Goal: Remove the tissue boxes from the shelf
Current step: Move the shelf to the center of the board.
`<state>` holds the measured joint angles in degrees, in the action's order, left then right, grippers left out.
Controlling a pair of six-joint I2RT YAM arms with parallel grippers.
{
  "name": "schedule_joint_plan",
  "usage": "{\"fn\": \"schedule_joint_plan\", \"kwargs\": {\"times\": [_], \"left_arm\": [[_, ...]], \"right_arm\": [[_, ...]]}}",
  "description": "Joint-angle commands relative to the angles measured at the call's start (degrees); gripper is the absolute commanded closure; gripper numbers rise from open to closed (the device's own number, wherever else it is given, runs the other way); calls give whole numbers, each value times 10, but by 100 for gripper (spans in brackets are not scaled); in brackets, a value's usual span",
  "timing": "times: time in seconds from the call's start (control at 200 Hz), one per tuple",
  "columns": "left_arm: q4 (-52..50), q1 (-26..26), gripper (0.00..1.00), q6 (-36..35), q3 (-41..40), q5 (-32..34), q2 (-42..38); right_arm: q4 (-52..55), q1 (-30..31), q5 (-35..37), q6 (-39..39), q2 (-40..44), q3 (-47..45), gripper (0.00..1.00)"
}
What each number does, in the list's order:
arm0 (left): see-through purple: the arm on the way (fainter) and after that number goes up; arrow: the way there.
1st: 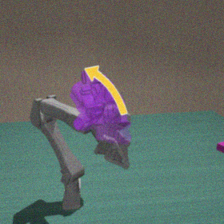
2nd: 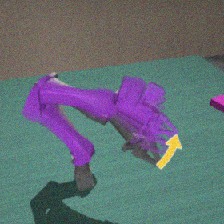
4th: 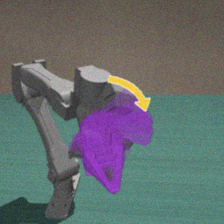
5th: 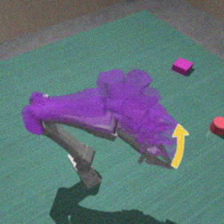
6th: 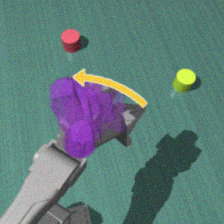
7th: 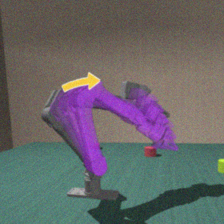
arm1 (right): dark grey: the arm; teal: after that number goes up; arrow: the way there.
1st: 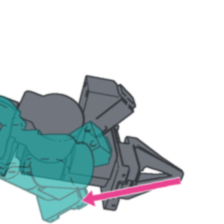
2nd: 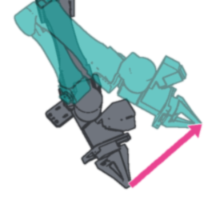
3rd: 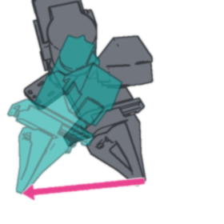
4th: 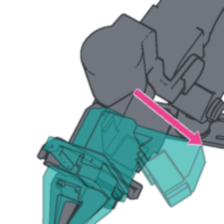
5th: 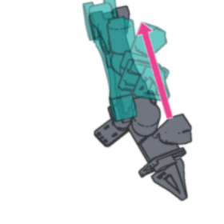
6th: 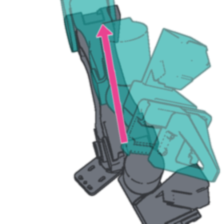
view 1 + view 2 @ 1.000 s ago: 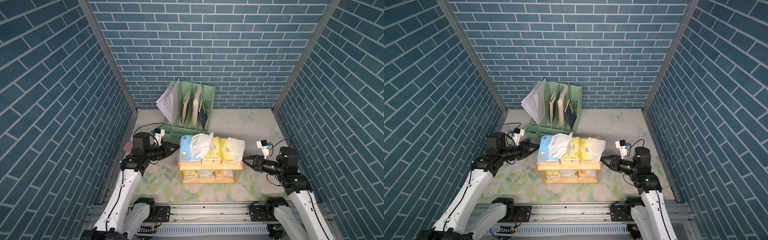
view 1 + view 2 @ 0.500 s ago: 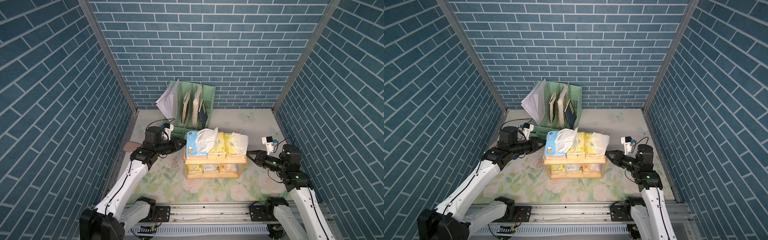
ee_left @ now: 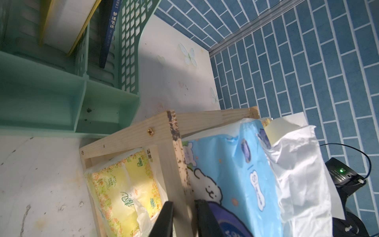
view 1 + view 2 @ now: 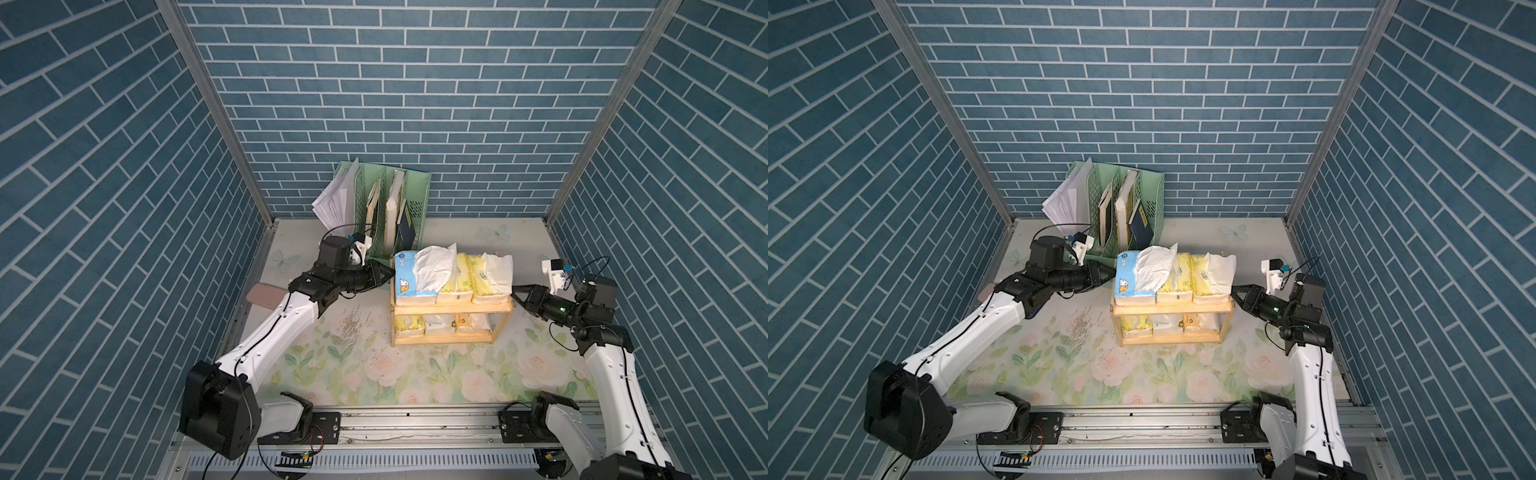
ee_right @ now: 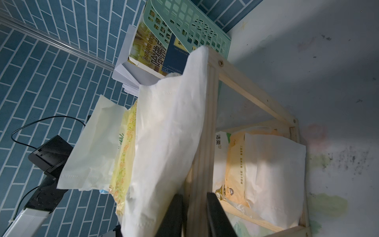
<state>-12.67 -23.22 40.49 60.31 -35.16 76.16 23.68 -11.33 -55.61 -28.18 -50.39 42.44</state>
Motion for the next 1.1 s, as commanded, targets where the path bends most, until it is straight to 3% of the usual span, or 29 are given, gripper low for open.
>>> {"fn": "schedule_joint_plan", "kwargs": {"times": [0.0,0.53,0.82,1.095], "left_arm": [[32,-15,75,-13,25,4,29],[72,-14,75,-29,152,-3,174],[71,-12,75,-41,187,18,207],[66,-11,72,-44,166,27,188]], "right_arm": [[-7,3,-29,35,-14,16,76],[-92,-3,-17,46,-88,37,76],[-103,-11,-5,76,-129,58,75],[-61,-17,31,105,-89,46,68]]}}
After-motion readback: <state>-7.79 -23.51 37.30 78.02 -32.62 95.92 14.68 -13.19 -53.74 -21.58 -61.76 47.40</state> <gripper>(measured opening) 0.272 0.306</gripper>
